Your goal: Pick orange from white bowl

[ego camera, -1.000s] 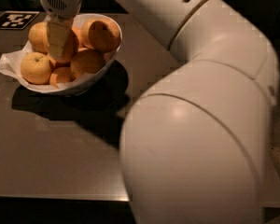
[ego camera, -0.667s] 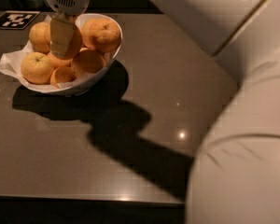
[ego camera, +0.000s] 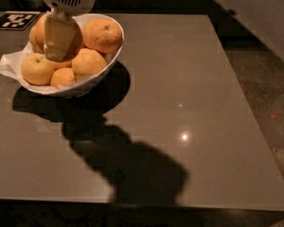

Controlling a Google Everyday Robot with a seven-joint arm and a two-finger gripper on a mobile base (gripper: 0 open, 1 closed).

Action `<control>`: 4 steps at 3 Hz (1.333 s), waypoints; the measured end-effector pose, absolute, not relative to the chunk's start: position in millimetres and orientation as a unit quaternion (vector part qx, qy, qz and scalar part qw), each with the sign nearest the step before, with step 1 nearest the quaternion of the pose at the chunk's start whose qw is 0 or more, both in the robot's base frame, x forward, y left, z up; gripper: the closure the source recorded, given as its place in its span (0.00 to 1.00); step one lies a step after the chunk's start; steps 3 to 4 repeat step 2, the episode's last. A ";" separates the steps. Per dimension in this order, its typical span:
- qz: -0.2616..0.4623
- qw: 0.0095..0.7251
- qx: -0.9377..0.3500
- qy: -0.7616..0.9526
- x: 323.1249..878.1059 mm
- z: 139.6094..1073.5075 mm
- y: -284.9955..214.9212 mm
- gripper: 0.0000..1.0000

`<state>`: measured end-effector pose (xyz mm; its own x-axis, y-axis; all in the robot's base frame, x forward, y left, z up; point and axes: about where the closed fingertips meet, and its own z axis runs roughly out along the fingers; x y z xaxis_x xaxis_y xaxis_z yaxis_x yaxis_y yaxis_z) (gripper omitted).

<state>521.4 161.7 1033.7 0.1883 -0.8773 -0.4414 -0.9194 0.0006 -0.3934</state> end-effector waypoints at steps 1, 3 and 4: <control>0.033 0.345 -0.696 0.628 459.8 1050.7 138.8 1.00; 0.032 0.346 -0.696 0.628 456.2 1050.5 137.6 1.00; 0.032 0.346 -0.696 0.628 456.2 1050.5 137.6 1.00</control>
Offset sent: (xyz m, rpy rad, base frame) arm -0.0861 -0.0408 0.0036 0.0727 -0.0369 -0.0331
